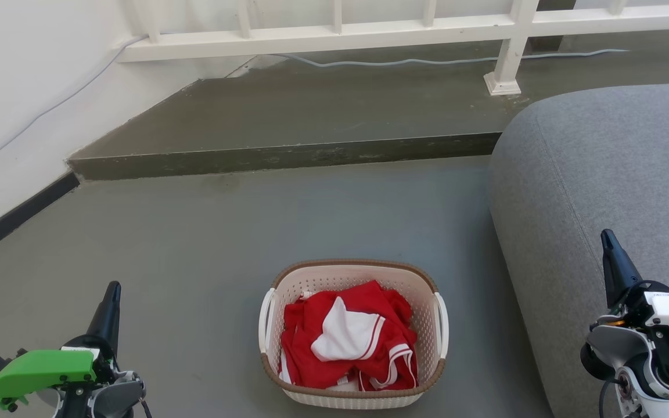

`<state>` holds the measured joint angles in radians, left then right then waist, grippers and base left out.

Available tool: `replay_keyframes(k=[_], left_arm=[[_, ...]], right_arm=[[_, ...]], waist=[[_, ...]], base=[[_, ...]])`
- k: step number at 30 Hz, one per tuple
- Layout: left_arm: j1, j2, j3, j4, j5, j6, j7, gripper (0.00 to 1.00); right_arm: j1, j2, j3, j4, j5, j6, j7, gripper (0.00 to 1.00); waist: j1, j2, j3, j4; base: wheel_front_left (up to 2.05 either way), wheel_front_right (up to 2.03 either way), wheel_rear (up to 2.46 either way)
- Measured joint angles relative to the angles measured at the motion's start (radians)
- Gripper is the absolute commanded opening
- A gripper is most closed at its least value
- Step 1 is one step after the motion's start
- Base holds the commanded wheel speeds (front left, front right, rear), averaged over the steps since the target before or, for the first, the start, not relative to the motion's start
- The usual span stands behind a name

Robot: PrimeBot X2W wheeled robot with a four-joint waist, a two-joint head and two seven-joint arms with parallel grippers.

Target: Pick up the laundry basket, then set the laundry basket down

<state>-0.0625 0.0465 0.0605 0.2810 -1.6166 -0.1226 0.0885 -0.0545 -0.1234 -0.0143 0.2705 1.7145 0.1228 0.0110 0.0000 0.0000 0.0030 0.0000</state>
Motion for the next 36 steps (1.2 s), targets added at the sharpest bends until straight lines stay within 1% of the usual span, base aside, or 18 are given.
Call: replay_keyframes(k=[18,19,25,36], left_arm=[[0.0,0.0,0.0,-0.001,0.0,0.0,0.0,0.0],[0.0,0.0,0.0,0.0,0.0,0.0,0.0,1.0],[0.045,-0.028,-0.002,0.059,0.0,0.001,-0.001,1.0],[0.046,-0.028,-0.003,0.031,0.014,0.001,-0.022,1.0]], right_arm=[[0.0,0.002,-0.003,0.0,-0.001,0.0,0.004,0.0],[0.0,0.002,-0.002,0.001,-0.001,0.0,0.004,1.0],[0.055,0.037,0.004,0.056,0.0,-0.001,0.003,1.0],[0.059,0.038,0.022,0.031,-0.014,-0.001,-0.013,1.0]], waist=[[0.0,0.0,0.0,0.0],[0.0,0.0,0.0,0.0],[0.0,0.0,0.0,0.0],[0.0,0.0,0.001,0.001]], base=[[0.0,0.0,0.0],[0.0,0.0,0.0],[0.0,0.0,0.0],[0.0,0.0,0.0]])
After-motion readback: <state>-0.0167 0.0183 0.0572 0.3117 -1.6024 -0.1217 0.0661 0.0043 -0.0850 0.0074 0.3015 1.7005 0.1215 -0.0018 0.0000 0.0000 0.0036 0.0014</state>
